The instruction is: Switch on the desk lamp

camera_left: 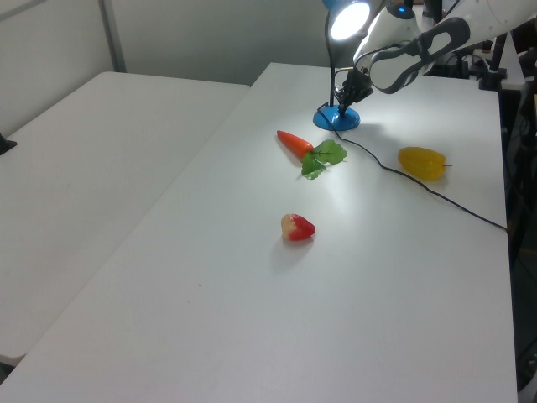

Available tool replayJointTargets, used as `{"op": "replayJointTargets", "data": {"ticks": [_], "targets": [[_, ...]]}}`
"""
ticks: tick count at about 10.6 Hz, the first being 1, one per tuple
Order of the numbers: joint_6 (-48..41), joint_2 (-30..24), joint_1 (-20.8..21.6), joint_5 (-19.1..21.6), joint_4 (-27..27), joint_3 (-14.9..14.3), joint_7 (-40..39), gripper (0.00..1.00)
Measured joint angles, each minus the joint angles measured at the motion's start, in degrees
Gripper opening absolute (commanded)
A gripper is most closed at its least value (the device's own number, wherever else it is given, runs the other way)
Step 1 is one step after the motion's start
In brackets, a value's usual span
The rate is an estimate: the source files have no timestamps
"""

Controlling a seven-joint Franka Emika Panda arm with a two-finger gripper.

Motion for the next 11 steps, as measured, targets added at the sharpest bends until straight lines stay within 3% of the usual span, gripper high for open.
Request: {"op": "replayJointTargets", "data": {"ticks": [4, 11], "targets": [[-1.02, -1.38, 0.29, -0.32, 0.01, 0.02, 0.00, 0.00], [-35.88, -17.62, 9.43, -0.82, -1.78, 0.48, -1.28, 0.00]]}}
